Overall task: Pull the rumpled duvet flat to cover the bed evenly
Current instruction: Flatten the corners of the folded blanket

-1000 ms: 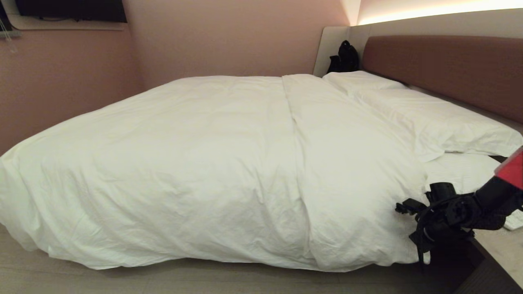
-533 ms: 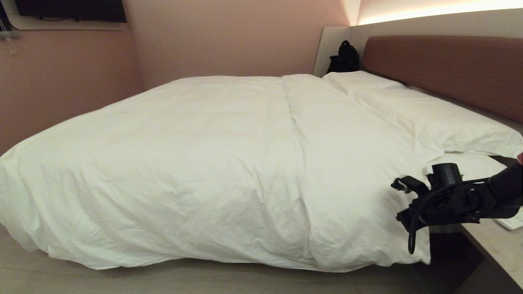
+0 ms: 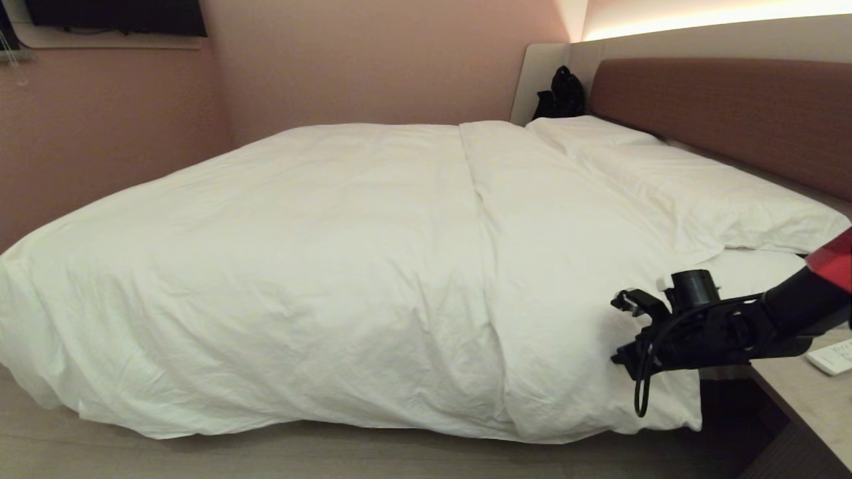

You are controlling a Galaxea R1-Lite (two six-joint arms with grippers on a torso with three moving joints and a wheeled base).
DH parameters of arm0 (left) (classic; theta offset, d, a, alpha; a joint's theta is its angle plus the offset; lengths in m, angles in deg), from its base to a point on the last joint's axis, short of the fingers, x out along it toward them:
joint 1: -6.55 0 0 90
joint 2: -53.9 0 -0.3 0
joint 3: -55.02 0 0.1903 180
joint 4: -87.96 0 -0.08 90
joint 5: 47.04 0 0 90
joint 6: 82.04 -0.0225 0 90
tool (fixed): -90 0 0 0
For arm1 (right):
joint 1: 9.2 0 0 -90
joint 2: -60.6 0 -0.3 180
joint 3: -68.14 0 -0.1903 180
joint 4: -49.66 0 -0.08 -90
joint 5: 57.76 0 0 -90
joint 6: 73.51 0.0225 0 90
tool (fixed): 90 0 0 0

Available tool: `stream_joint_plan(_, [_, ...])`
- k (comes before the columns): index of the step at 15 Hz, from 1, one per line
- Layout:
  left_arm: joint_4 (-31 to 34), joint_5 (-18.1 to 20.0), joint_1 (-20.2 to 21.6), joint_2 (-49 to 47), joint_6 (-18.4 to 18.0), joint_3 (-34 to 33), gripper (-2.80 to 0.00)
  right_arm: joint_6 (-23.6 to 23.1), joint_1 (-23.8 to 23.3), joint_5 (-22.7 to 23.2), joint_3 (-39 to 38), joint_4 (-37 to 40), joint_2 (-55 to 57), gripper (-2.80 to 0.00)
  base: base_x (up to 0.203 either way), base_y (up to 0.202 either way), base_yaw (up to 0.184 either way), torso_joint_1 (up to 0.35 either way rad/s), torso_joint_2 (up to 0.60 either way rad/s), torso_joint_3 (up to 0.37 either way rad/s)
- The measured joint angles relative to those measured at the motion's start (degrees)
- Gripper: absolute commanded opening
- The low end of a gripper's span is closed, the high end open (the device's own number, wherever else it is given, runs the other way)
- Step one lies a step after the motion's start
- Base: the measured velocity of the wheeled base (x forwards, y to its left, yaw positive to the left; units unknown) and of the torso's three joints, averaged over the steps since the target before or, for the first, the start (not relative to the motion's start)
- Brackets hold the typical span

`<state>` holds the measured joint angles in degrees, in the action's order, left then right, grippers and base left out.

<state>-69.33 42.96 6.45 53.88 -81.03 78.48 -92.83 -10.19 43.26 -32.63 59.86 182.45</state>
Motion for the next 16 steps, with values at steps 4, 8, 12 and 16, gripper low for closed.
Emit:
stream_joint_plan(4, [0.0,0.0,0.0,0.0,0.0,0.0,-2.80,-0.4,0.0,-2.8,2.5,0.0,7.6,-2.80,0.000,0.000,0.000,0.000,0.00,0.000])
stream_joint_plan(8, [0.0,0.0,0.0,0.0,0.0,0.0,-2.80,-2.1,0.0,-5.2,2.1,0.4,10.2,-2.80,0.000,0.000,0.000,0.000,0.00,0.000])
stream_joint_plan(12, [0.0,0.0,0.0,0.0,0.0,0.0,-2.80,-2.5,0.3,-7.8,-2.0,0.5,3.3,-2.80,0.000,0.000,0.000,0.000,0.00,0.000])
stream_joint_plan(16, [0.0,0.0,0.0,0.0,0.0,0.0,-2.80,-1.4,1.7,-7.8,-8.0,1.4,-15.8,-2.80,0.000,0.000,0.000,0.000,0.00,0.000])
